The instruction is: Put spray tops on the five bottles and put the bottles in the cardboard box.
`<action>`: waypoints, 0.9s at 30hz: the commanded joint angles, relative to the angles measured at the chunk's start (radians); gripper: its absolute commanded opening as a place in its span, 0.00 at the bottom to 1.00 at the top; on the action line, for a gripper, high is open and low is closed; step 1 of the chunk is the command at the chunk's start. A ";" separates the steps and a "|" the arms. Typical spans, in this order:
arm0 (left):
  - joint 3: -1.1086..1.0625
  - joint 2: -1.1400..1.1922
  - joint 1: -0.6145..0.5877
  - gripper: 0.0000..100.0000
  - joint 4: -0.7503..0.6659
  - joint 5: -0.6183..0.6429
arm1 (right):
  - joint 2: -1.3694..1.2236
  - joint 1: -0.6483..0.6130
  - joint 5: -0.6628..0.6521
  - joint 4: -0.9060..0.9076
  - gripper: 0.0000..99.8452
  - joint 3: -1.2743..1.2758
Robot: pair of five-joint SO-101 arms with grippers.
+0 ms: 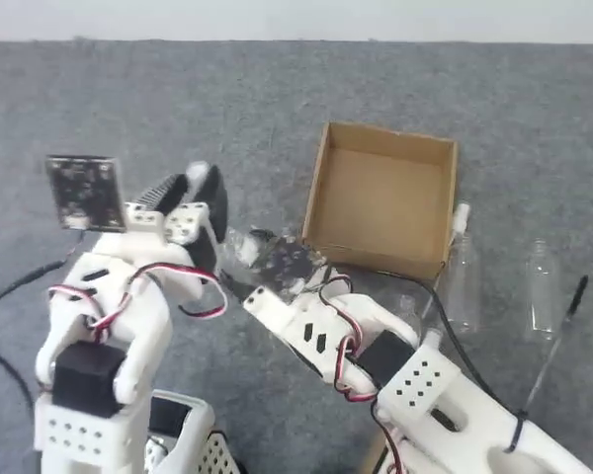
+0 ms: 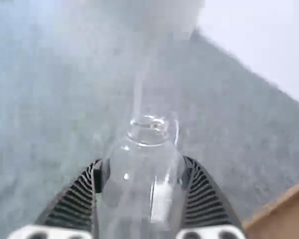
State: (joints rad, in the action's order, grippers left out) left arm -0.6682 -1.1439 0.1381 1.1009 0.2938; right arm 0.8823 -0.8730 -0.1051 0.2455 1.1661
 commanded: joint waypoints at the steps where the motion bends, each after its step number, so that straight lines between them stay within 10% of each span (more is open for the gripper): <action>1: -0.033 -0.002 0.057 0.01 0.000 -0.046 | 0.045 0.045 0.071 -0.119 0.01 0.014; 13: -0.007 -0.002 0.048 0.17 0.008 -0.133 | 0.045 0.044 0.069 -0.147 0.01 0.044; 27: 0.159 0.215 -0.101 0.10 0.000 -0.189 | 0.045 0.041 0.069 -0.143 0.01 0.046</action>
State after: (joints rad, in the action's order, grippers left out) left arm -0.5577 -1.0242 0.0445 1.1040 0.1450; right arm 0.8823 -0.8424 -0.0483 0.1166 1.2229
